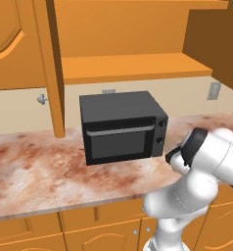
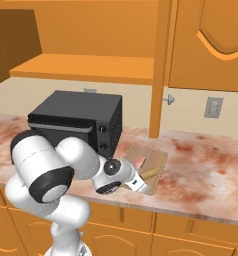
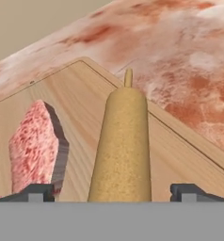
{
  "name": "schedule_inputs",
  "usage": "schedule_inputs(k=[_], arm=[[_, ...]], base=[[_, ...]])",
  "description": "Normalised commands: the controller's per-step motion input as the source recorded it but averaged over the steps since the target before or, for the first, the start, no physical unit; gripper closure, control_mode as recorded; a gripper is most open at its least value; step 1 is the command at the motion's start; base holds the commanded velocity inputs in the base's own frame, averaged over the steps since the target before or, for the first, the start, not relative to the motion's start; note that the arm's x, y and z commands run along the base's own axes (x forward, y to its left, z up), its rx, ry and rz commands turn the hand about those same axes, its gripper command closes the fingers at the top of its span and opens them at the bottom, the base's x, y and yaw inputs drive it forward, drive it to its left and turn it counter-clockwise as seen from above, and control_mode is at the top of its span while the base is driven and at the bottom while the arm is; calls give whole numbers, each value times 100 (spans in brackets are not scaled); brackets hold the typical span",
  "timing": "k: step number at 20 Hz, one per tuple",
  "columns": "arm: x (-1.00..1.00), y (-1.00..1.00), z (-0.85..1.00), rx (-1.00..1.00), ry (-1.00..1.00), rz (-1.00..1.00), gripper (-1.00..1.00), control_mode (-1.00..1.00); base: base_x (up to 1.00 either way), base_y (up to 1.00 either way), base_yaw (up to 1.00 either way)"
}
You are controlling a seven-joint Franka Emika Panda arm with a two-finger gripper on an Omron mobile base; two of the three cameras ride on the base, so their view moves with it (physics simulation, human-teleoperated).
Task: Open the cabinet, retrieve the rolling pin, and place it next to the meat on the cutting board to prepare for tenderizing.
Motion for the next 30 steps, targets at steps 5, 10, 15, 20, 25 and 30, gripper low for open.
schedule_inputs(k=[5,10,15,20,25,30], arm=[[30,23,56,-4,-6,-18,-100,-100],[11,0,82,-1,0,-17,-100,-100],[0,0,96,0,-2,-14,-100,-100],[0,0,100,0,-1,-13,-100,-100],[-3,0,94,0,-1,-13,-100,-100],[-15,0,88,0,-2,-13,-100,-100]], base=[[0,0,0],[0,0,0],[0,0,0],[0,0,0],[0,0,0],[0,0,0]])
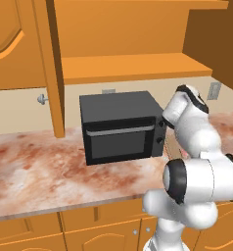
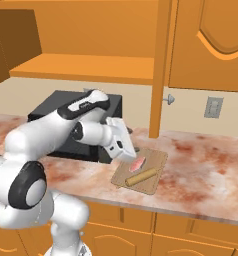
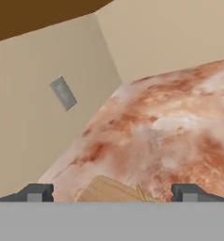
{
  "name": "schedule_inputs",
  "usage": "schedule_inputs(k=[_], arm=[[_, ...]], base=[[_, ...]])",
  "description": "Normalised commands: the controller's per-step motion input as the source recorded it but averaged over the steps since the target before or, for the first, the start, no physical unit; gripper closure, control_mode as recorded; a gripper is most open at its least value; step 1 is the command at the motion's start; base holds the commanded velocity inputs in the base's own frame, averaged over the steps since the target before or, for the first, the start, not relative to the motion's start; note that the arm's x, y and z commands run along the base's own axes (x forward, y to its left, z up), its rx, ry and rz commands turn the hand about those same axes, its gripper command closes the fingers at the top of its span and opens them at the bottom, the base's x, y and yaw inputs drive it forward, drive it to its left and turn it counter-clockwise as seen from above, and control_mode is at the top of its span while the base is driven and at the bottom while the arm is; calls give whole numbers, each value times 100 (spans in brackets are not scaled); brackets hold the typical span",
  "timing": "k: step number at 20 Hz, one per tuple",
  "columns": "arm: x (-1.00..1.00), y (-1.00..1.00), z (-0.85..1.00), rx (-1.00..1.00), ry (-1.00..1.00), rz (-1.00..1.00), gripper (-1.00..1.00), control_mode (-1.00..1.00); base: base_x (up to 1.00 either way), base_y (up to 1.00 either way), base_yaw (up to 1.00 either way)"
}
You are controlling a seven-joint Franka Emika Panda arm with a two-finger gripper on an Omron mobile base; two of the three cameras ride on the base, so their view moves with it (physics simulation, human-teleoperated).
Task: Open the cabinet, retrieve the rolling pin, and place it next to the meat on the cutting board to prepare for tenderizing.
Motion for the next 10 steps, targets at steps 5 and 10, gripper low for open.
schedule_inputs(k=[5,10], arm=[[-36,0,80,0,-3,-13,-100,-100],[-53,14,69,0,-4,-13,-100,-100]], base=[[0,0,0],[0,0,0]])
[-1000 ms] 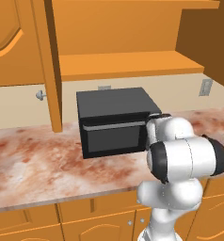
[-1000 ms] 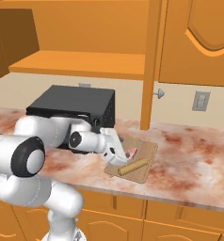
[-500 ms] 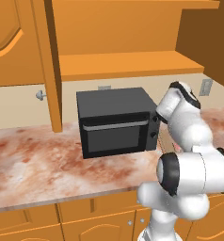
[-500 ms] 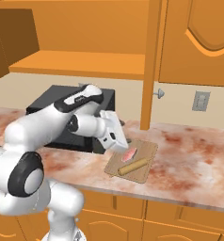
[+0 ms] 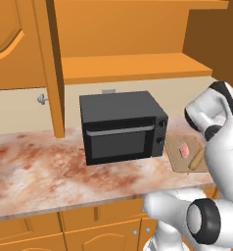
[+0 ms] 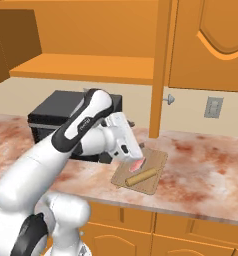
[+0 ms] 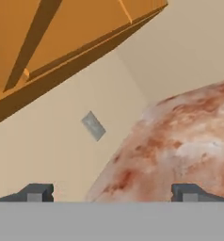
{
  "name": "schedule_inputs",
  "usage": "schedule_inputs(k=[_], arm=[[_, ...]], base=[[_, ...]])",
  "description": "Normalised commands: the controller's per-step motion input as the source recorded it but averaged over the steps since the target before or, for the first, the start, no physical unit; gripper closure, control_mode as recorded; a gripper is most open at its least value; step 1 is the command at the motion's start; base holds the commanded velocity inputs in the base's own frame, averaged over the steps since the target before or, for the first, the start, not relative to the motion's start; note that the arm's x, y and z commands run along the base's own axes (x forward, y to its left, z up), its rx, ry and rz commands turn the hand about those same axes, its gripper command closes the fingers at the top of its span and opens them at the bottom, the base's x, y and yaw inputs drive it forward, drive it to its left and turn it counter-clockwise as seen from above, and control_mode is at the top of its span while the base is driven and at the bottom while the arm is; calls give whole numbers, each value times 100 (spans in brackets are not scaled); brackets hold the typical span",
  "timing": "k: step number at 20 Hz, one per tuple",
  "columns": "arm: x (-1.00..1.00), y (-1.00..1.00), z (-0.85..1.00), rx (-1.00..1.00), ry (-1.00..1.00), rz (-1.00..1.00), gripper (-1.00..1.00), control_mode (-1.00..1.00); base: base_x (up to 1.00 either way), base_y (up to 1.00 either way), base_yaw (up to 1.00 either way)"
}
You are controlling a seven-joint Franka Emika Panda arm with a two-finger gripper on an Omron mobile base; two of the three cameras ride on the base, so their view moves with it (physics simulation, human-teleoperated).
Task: Open the cabinet, retrieve the rolling pin, and place it next to the meat on the cutting board to prepare for tenderizing.
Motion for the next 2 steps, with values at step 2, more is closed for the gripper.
schedule_inputs(k=[2], arm=[[-49,25,70,0,-3,-13,-100,-100]], base=[[0,0,0]])
